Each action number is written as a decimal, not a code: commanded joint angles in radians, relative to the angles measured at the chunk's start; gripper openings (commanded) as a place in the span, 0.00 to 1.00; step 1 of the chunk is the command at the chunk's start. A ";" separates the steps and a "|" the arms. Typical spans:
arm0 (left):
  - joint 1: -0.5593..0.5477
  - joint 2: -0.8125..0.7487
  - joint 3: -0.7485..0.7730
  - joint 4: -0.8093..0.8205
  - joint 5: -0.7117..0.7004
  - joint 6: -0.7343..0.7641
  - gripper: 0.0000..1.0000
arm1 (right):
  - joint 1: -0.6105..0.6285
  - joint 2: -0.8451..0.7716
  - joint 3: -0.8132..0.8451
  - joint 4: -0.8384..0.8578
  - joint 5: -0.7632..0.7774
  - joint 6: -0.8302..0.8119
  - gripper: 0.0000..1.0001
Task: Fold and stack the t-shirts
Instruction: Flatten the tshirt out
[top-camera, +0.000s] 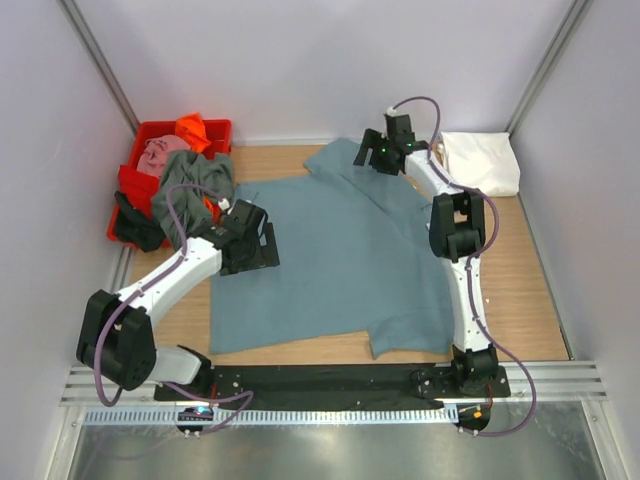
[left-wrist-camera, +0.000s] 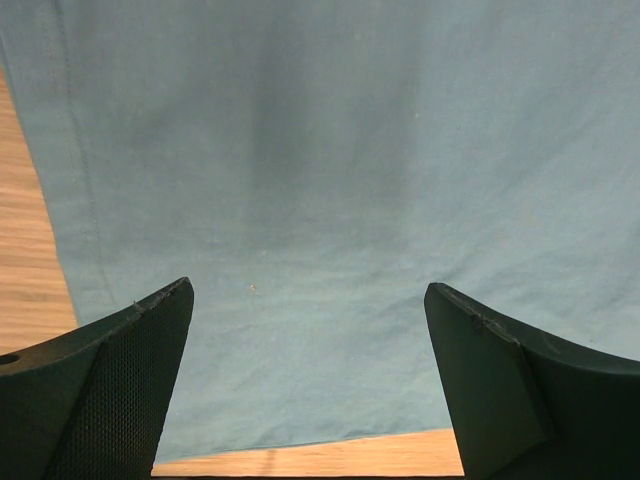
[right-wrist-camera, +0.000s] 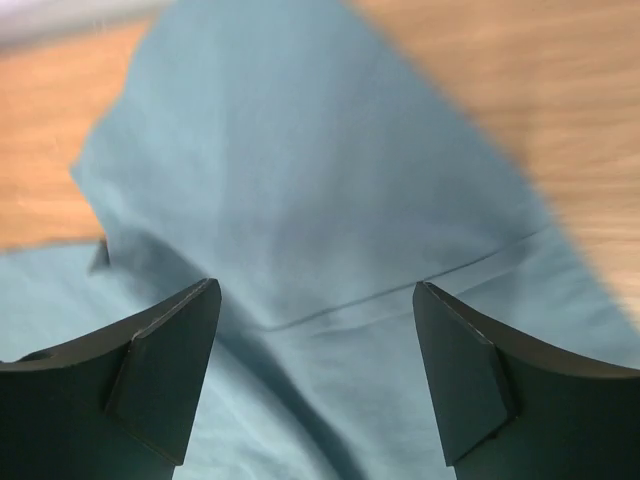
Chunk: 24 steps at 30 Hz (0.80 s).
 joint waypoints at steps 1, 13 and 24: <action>-0.005 -0.026 -0.024 0.064 -0.040 -0.040 0.98 | -0.041 0.015 0.064 0.029 -0.073 0.069 0.83; -0.042 0.068 -0.010 0.070 -0.071 -0.038 0.97 | -0.185 -0.060 -0.223 0.097 0.066 0.086 0.82; -0.109 0.094 -0.030 0.073 -0.098 -0.064 0.96 | -0.179 0.005 -0.077 -0.127 0.431 -0.020 0.79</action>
